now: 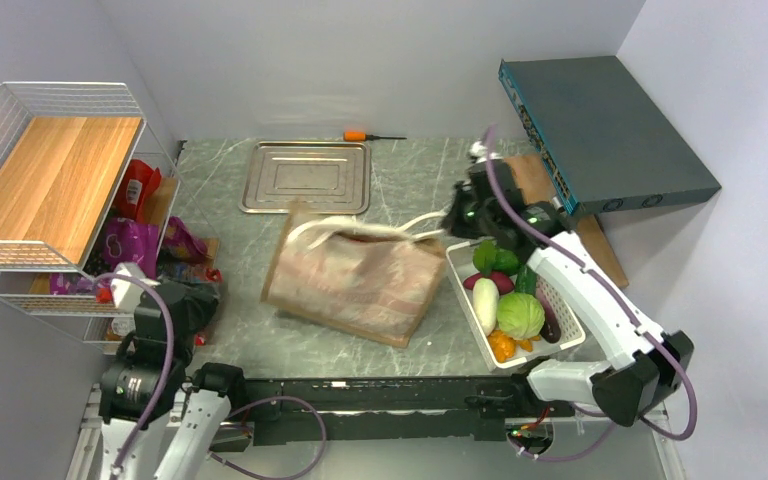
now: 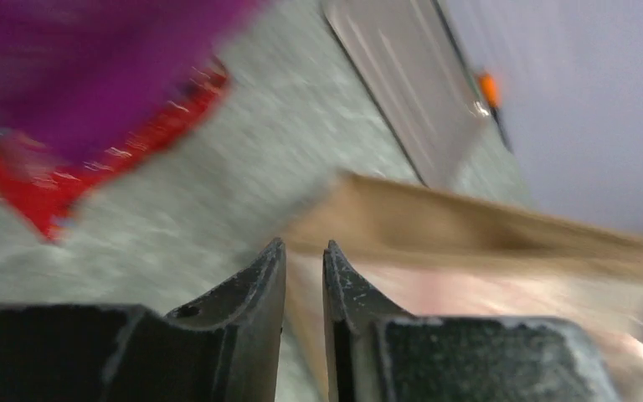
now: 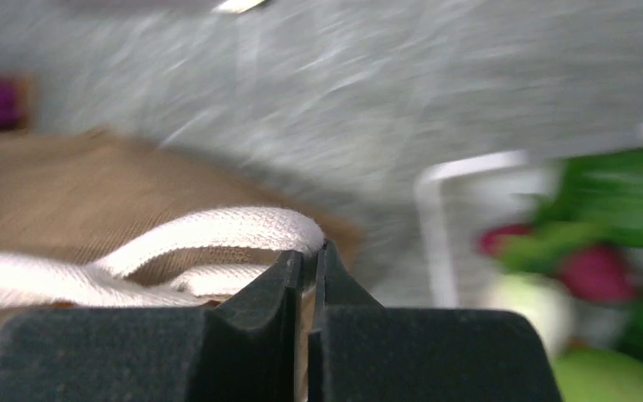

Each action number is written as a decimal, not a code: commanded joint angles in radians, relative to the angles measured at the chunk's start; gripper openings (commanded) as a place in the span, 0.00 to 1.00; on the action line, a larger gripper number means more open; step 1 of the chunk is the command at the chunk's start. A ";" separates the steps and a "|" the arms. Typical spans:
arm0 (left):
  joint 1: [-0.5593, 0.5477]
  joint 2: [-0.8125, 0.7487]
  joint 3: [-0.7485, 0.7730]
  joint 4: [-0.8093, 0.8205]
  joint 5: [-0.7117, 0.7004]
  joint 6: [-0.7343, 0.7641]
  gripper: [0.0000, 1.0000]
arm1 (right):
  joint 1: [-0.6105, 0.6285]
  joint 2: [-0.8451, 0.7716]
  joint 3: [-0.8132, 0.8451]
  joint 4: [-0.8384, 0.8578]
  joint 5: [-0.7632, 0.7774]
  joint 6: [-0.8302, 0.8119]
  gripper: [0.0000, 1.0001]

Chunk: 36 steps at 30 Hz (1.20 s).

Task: Place the food into the grocery bag and tie it
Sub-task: Tie the grocery bag at the center of the board, then reset both arms

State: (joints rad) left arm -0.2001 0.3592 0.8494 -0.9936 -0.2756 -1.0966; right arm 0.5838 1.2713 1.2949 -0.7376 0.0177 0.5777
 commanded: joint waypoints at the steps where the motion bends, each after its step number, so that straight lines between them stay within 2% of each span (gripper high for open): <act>1: 0.071 -0.046 0.022 -0.143 -0.433 0.158 0.28 | -0.197 -0.134 -0.030 -0.137 0.459 -0.250 0.02; 3: 0.071 -0.049 0.034 -0.121 -0.417 0.186 0.32 | -0.196 -0.167 -0.034 -0.098 0.400 -0.286 0.08; 6: 0.071 -0.051 0.040 -0.098 -0.403 0.209 0.32 | -0.182 -0.201 -0.025 -0.056 0.312 -0.332 0.23; 9: 0.071 -0.049 0.044 -0.078 -0.390 0.224 0.34 | -0.169 -0.219 -0.002 -0.035 0.243 -0.365 0.44; 11: 0.071 -0.043 0.049 -0.052 -0.374 0.240 0.40 | -0.160 -0.226 0.017 -0.036 0.219 -0.373 0.57; 13: 0.071 -0.038 0.053 -0.014 -0.349 0.277 0.50 | -0.154 -0.235 0.033 -0.046 0.205 -0.377 0.65; 17: 0.071 -0.009 0.072 0.044 -0.297 0.342 0.73 | -0.149 -0.280 0.027 -0.032 0.161 -0.400 0.72; 19: 0.071 0.015 0.082 0.073 -0.271 0.375 0.85 | -0.150 -0.316 0.006 0.010 0.123 -0.400 0.91; 20: 0.071 0.023 0.085 0.087 -0.258 0.390 0.92 | -0.149 -0.334 -0.009 0.037 0.132 -0.381 0.97; 21: 0.071 0.030 0.087 0.103 -0.246 0.408 0.98 | -0.148 -0.349 -0.020 0.059 0.141 -0.361 0.99; 22: 0.071 0.036 0.087 0.122 -0.230 0.424 0.99 | -0.149 -0.358 -0.025 0.073 0.157 -0.339 1.00; 28: 0.071 0.046 0.068 0.235 -0.183 0.491 0.99 | -0.150 -0.377 -0.038 0.119 0.135 -0.325 1.00; 36: 0.071 0.062 0.048 0.267 -0.173 0.510 0.99 | -0.148 -0.350 -0.010 0.093 0.184 -0.265 1.00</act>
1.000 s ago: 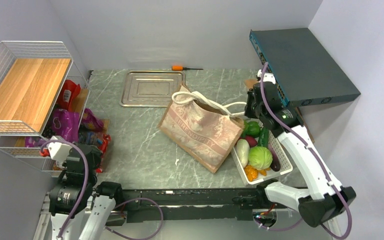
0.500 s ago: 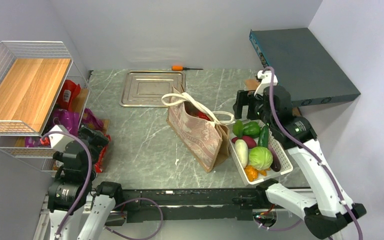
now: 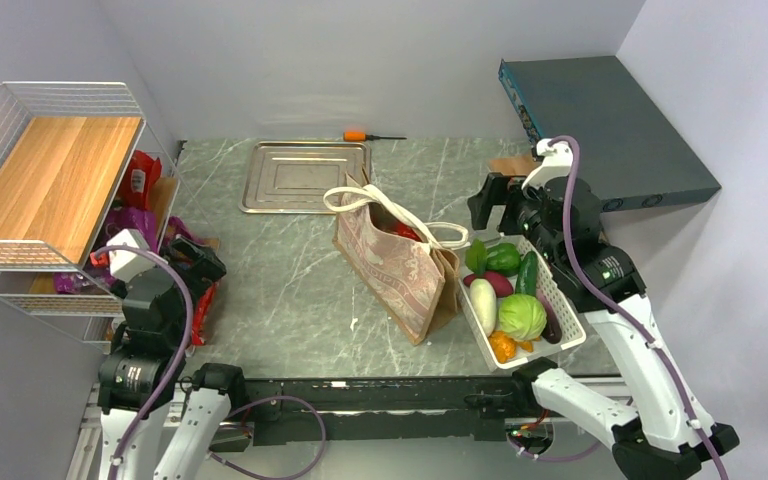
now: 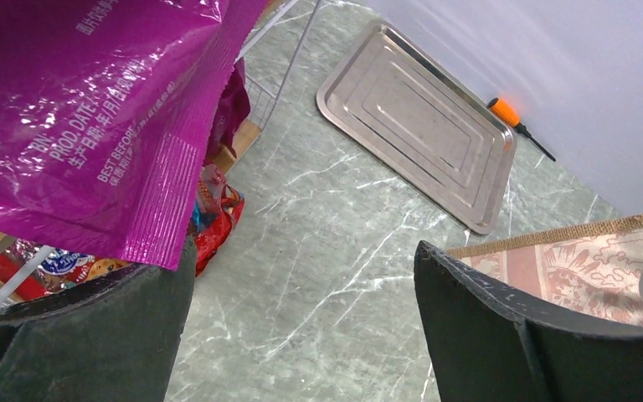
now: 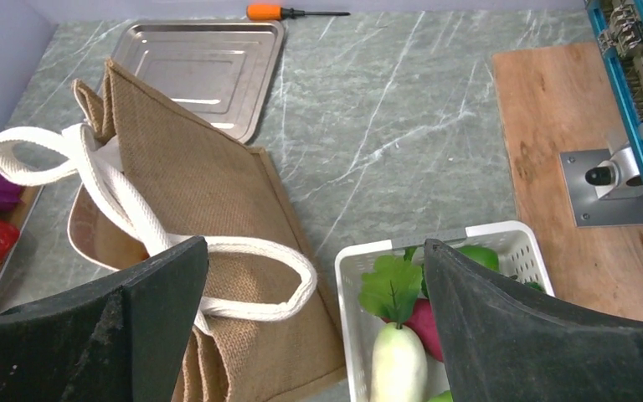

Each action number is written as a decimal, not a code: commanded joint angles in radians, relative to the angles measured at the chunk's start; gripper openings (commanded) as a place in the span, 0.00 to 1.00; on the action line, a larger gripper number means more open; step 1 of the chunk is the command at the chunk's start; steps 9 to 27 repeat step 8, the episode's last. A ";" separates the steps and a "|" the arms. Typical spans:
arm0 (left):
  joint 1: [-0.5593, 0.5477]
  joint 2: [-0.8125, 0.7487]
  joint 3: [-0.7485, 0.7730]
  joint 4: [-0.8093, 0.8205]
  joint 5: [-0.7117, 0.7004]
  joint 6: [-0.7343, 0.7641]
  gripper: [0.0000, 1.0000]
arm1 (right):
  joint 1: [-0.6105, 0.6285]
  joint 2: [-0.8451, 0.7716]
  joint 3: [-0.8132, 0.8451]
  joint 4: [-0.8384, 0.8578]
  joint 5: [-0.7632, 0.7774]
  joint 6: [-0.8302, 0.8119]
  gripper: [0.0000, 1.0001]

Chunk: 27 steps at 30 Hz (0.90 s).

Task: Place the food into the grocery bag and tie it
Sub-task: Reset both arms

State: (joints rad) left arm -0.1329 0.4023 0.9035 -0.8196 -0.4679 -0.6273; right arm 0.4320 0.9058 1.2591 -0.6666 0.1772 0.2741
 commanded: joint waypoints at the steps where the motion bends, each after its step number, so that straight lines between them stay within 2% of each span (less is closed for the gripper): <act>1: 0.004 0.018 -0.006 0.097 0.021 0.046 0.99 | 0.004 0.018 0.030 0.022 0.017 0.032 1.00; 4: 0.004 0.020 -0.005 0.102 0.017 0.052 0.99 | 0.003 -0.002 0.005 0.059 0.012 0.034 1.00; 8: 0.004 0.022 -0.003 0.103 0.015 0.062 0.99 | 0.003 0.036 0.050 -0.002 0.042 0.049 1.00; 27: 0.004 0.022 -0.003 0.103 0.015 0.062 0.99 | 0.003 0.036 0.050 -0.002 0.042 0.049 1.00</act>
